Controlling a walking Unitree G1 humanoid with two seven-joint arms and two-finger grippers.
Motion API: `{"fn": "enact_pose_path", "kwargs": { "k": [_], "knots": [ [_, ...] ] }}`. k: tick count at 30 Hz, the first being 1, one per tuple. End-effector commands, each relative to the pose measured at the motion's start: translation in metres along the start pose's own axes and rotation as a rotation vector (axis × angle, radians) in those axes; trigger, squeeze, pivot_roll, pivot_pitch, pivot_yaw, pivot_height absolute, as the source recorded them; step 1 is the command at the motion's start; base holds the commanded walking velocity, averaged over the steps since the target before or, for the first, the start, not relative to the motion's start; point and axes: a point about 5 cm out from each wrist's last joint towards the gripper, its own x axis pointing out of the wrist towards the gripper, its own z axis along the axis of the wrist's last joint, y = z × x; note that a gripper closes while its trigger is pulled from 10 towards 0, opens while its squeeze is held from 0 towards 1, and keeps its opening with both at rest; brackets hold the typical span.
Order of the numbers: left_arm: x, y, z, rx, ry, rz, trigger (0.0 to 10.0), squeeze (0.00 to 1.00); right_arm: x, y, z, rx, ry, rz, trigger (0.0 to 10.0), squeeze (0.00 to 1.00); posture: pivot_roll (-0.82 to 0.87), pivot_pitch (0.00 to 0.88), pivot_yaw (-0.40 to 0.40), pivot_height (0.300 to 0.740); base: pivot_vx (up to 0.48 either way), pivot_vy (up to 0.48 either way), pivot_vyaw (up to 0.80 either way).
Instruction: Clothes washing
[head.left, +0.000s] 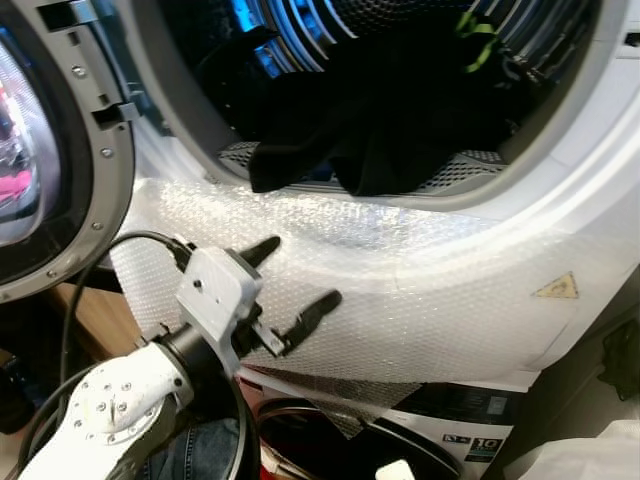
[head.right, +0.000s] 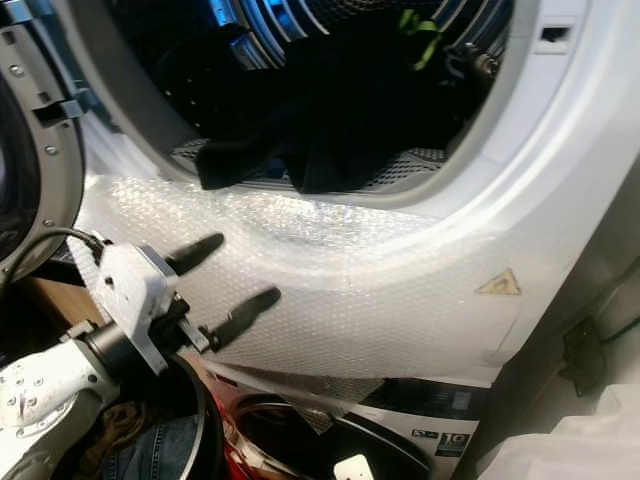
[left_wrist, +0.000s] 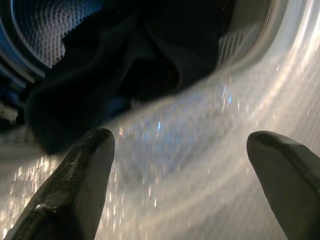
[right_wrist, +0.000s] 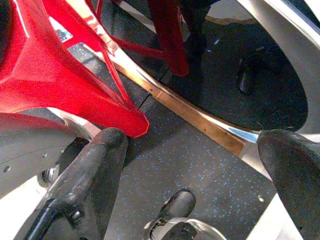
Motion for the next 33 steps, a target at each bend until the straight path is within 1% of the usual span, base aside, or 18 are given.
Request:
{"fn": "enact_pose_path", "kwargs": {
  "k": [1, 2, 3, 4, 5, 7, 11, 13, 14, 17, 22, 24, 25, 28, 29, 31, 32, 33],
  "knots": [
    [-0.002, 0.004, -0.002, 0.015, 0.015, 0.020, 10.0, 0.00, 0.000, 0.003, 0.002, -0.003, 0.000, 0.011, 10.0, 0.00, 0.29, 0.000, 0.073, 0.740, 0.000, 0.000, 0.00],
    [-0.002, 0.004, -0.001, 0.016, 0.016, 0.018, 10.0, 0.00, 0.000, 0.003, 0.002, -0.003, 0.000, 0.012, 10.0, 0.00, 0.29, 0.000, 0.073, 0.740, 0.000, 0.000, 0.00],
    [0.009, 0.016, -0.002, -0.001, -0.002, 0.046, 10.0, 0.00, 0.001, 0.003, 0.003, -0.002, -0.003, 0.011, 10.0, 0.00, 0.27, 0.000, 0.067, 0.740, 0.000, 0.000, 0.00],
    [0.025, 0.033, 0.000, -0.031, -0.027, 0.074, 10.0, 0.00, 0.001, 0.003, 0.005, 0.000, -0.008, 0.010, 10.0, 0.00, 0.27, 0.000, 0.064, 0.740, 0.000, 0.000, 0.00],
    [0.029, 0.037, 0.000, -0.032, -0.034, 0.073, 10.0, 0.00, 0.001, 0.003, 0.006, 0.000, -0.009, 0.010, 10.0, 0.00, 0.27, 0.000, 0.063, 0.740, 0.000, 0.000, 0.00],
    [0.030, 0.039, 0.000, -0.027, -0.036, 0.068, 10.0, 0.00, 0.001, 0.003, 0.006, 0.001, -0.009, 0.010, 10.0, 0.00, 0.26, 0.000, 0.062, 0.740, 0.000, 0.000, 0.00],
    [0.042, 0.057, 0.002, -0.017, -0.046, 0.105, 10.0, 0.00, 0.001, -0.001, 0.004, 0.010, -0.006, -0.004, 10.0, 0.00, 0.24, 0.000, 0.063, 0.740, 0.000, 0.000, 0.00],
    [0.044, 0.060, 0.002, -0.011, -0.046, 0.114, 10.0, 0.00, 0.001, -0.002, 0.003, 0.012, -0.005, -0.007, 10.0, 0.00, 0.24, 0.000, 0.063, 0.740, 0.000, 0.000, 0.00],
    [0.052, 0.071, 0.005, -0.037, -0.059, 0.137, 10.0, 0.00, 0.000, -0.004, 0.000, 0.009, 0.002, -0.011, 10.0, 0.00, 0.23, 0.000, 0.060, 0.740, 0.000, 0.000, 0.00],
    [0.064, 0.082, 0.002, -0.083, -0.031, 0.141, 10.0, 0.00, -0.001, -0.006, -0.003, 0.009, 0.010, -0.017, 10.0, 0.00, 0.22, 0.000, 0.059, 0.740, 0.000, 0.000, 0.00],
    [0.071, 0.084, 0.000, -0.117, -0.011, 0.122, 10.0, 0.00, -0.001, -0.007, -0.004, 0.007, 0.014, -0.019, 10.0, 0.00, 0.21, 0.000, 0.056, 0.740, 0.000, 0.000, 0.00],
    [0.079, 0.084, 0.001, -0.145, -0.009, 0.074, 10.0, 0.00, -0.001, -0.008, -0.005, 0.006, 0.016, -0.020, 10.0, 0.00, 0.21, 0.000, 0.051, 0.740, 0.000, 0.000, 0.00],
    [0.079, 0.084, 0.001, -0.145, -0.009, 0.074, 10.0, 0.00, -0.001, -0.008, -0.005, 0.006, 0.016, -0.020, 10.0, 0.00, 0.21, 0.000, 0.051, 0.740, 0.000, 0.000, 0.00],
    [0.097, 0.085, 0.003, -0.177, -0.012, -0.016, 10.0, 0.00, -0.001, -0.008, -0.006, -0.004, 0.019, -0.019, 10.0, 0.00, 0.19, 0.000, 0.050, 0.740, 0.000, 0.000, 0.00],
    [0.097, 0.085, 0.003, -0.177, -0.012, -0.016, 10.0, 0.00, -0.001, -0.008, -0.006, -0.004, 0.019, -0.019, 10.0, 0.00, 0.19, 0.000, 0.050, 0.740, 0.000, 0.000, 0.00],
    [0.108, 0.086, 0.000, -0.181, 0.006, -0.069, 10.0, 0.00, -0.001, -0.009, -0.006, -0.005, 0.019, -0.020, 10.0, 0.00, 0.19, 0.000, 0.051, 0.740, 0.000, 0.000, 0.00],
    [0.108, 0.086, 0.000, -0.181, 0.006, -0.069, 10.0, 0.00, -0.001, -0.009, -0.006, -0.005, 0.019, -0.020, 10.0, 0.00, 0.19, 0.000, 0.051, 0.740, 0.000, 0.000, 0.00],
    [0.117, 0.087, -0.002, -0.185, 0.016, -0.100, 10.0, 0.00, -0.001, -0.009, -0.006, -0.005, 0.018, -0.021, 10.0, 0.00, 0.18, 0.000, 0.053, 0.740, 0.000, 0.000, 0.00]
  ]
}}
